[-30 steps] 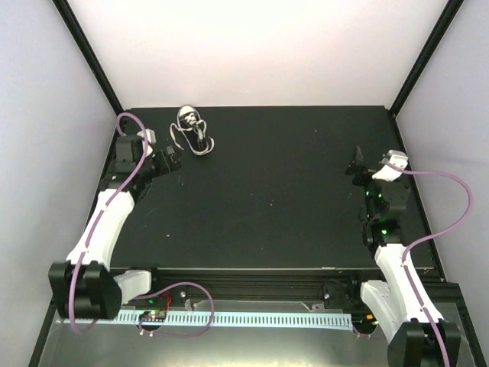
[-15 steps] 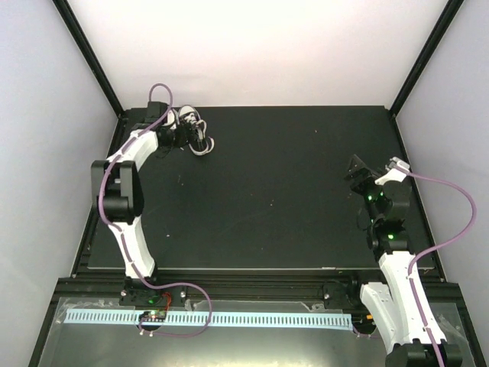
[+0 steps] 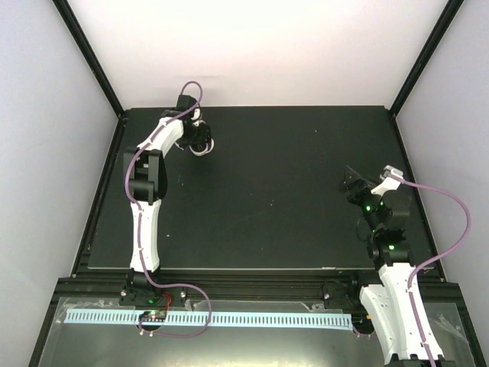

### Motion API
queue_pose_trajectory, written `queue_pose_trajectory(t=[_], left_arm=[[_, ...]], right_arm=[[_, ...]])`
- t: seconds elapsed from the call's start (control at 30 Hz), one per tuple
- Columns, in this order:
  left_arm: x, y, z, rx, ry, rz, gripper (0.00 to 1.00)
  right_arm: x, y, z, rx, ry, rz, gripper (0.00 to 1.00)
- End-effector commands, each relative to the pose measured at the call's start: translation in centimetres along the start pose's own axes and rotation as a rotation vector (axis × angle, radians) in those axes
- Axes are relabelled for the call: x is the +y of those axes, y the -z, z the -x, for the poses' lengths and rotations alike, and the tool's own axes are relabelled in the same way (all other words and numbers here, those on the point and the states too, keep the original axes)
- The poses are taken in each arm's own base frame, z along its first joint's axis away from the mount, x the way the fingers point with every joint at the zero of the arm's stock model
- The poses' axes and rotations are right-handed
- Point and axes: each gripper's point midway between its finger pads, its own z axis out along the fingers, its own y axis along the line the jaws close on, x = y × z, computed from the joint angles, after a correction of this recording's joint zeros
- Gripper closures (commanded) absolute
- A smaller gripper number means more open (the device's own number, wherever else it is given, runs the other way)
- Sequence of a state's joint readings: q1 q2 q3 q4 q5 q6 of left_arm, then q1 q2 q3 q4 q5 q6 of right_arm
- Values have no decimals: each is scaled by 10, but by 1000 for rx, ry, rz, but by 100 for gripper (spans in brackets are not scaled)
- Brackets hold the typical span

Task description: Tie the shoes

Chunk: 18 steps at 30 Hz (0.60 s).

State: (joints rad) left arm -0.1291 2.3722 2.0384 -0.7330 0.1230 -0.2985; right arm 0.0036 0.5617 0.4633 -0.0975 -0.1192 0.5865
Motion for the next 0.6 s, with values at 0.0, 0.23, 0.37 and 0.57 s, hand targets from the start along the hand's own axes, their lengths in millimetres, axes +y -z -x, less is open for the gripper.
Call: queue_pose_trajectory(t=[0.0, 0.23, 0.37, 0.57], left_arm=[[27, -5, -12, 58, -51, 119, 32], [34, 23, -14, 35, -92, 166, 94], [26, 86, -4, -64, -132, 162, 98], [1, 170, -15, -149, -163, 69, 98]], right_arm=[[2, 0, -17, 55, -40, 36, 0], [4, -11, -52, 270, 15, 65, 0], [14, -22, -82, 460, 6, 130, 0], [53, -25, -113, 549, 55, 179, 2]])
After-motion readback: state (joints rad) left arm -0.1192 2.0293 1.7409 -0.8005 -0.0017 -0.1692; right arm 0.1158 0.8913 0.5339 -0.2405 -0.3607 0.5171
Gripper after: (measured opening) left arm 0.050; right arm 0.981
